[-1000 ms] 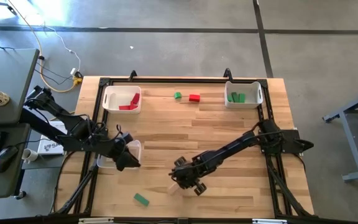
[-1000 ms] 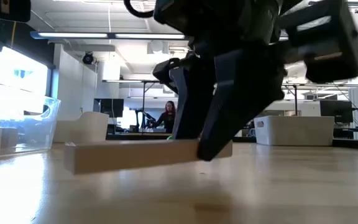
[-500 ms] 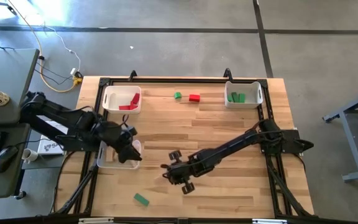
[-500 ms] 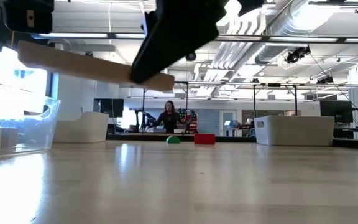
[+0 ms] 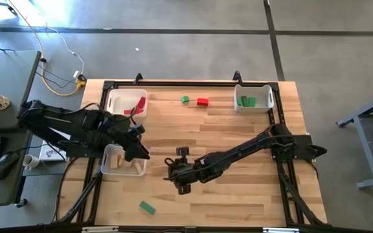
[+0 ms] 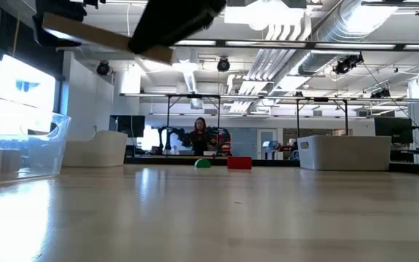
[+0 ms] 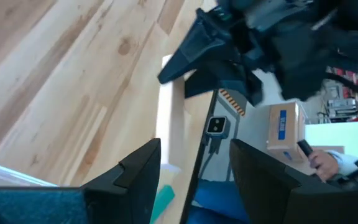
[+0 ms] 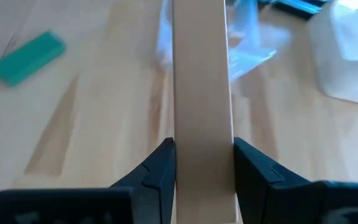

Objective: Sort & place blocks by color
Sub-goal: Put the cream rectangle into the transparent bin

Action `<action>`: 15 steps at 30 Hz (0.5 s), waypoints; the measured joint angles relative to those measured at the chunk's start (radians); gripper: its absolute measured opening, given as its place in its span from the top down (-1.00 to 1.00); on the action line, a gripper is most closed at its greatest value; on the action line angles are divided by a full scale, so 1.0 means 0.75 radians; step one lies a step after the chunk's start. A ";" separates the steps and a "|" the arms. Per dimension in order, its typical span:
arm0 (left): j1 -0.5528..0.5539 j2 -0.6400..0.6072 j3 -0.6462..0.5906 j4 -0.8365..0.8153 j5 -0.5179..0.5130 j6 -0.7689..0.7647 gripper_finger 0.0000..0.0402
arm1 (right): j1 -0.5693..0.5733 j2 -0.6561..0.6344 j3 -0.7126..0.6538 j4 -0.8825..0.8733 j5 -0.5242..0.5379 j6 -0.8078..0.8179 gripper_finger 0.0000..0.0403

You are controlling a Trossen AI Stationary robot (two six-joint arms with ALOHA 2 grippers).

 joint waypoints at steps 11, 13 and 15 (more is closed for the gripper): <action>0.035 0.001 0.000 0.001 -0.004 -0.086 0.11 | 0.000 -0.002 0.098 -0.001 0.220 0.033 0.50; 0.035 0.001 0.000 0.001 0.000 -0.094 0.11 | -0.002 -0.002 0.107 -0.001 0.252 0.011 0.50; 0.035 0.001 0.000 0.001 0.000 -0.094 0.11 | -0.006 -0.002 0.116 -0.001 0.264 -0.005 0.50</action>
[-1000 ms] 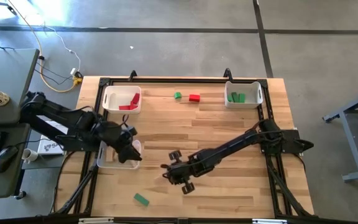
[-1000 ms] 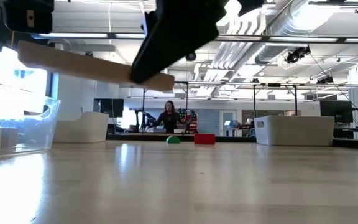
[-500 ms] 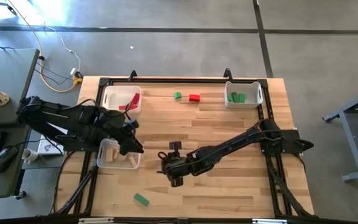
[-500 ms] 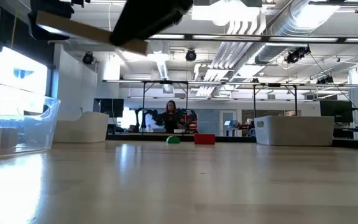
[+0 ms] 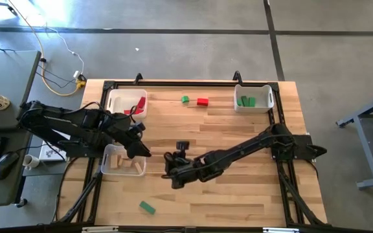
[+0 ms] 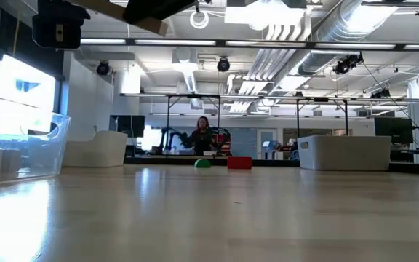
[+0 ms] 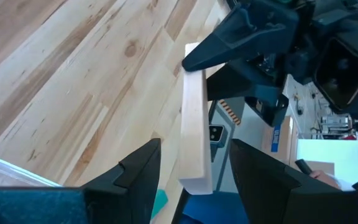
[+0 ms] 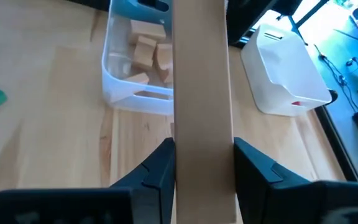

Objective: Sort & place blocks by color
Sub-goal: Put the cream rectangle into the transparent bin

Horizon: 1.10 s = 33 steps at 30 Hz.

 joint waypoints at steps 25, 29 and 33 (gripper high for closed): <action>-0.001 0.001 -0.001 0.024 -0.027 0.119 0.67 | -0.022 -0.001 0.003 0.037 0.093 -0.069 0.50; -0.001 0.001 -0.001 0.016 -0.075 0.128 0.82 | -0.023 -0.001 0.003 0.023 0.109 -0.094 0.50; -0.002 0.001 -0.001 0.015 -0.078 0.175 0.82 | -0.023 -0.001 0.003 0.034 0.096 -0.094 0.35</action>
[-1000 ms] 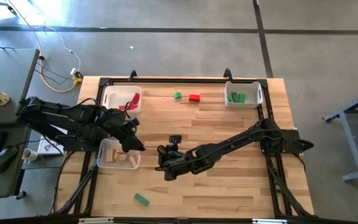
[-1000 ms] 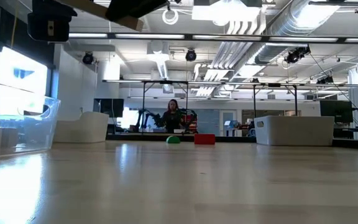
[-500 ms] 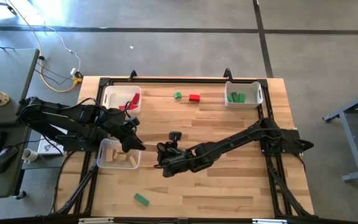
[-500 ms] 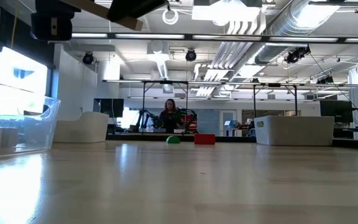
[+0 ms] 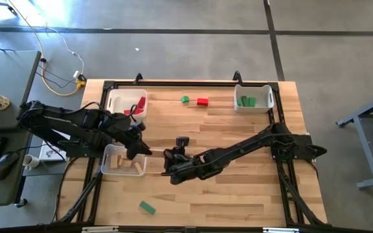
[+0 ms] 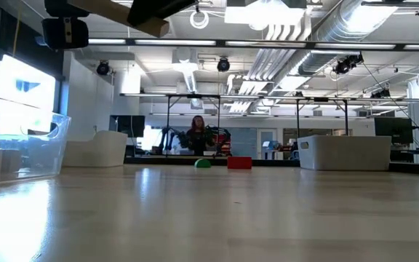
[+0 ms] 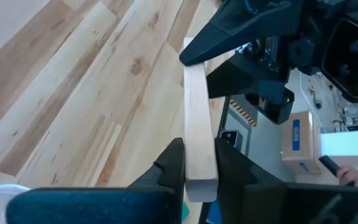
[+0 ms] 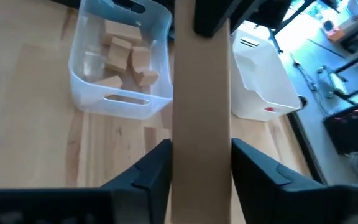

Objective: Sort & place blocks by color
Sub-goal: Put the cream rectangle into the transparent bin

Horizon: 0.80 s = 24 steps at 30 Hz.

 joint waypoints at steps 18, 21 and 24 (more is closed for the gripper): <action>0.001 0.000 0.000 -0.273 -0.016 0.143 0.82 | 0.001 0.000 0.010 -0.005 -0.023 0.210 -0.15; -0.001 -0.004 0.000 -0.318 -0.008 0.145 0.82 | 0.003 0.000 0.038 -0.005 -0.013 0.232 -0.15; -0.001 -0.026 0.000 -0.349 0.004 0.145 0.82 | 0.003 0.000 0.086 -0.044 -0.005 0.241 -0.15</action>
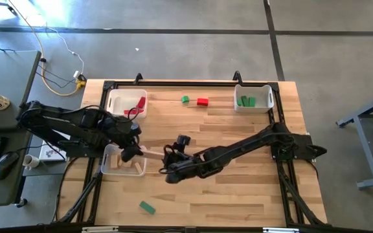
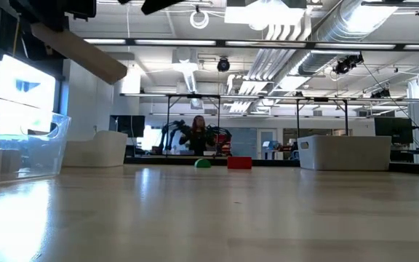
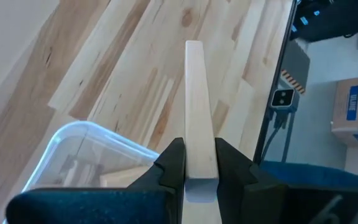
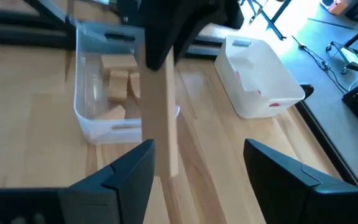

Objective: Sort & place blocks by color
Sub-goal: Put the cream rectangle into the transparent bin

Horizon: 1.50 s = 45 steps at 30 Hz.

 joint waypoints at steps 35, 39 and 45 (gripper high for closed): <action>-0.250 -0.289 0.001 -0.702 -0.163 -0.240 0.82 | -0.109 -0.001 0.171 -0.410 -0.011 0.184 -0.15; -0.255 -0.279 0.001 -0.705 -0.166 -0.240 0.82 | -0.137 0.000 0.170 -0.460 -0.029 0.233 -0.15; -0.255 -0.253 0.001 -0.715 -0.161 -0.220 0.82 | -0.190 0.000 0.170 -0.547 -0.093 0.304 -0.15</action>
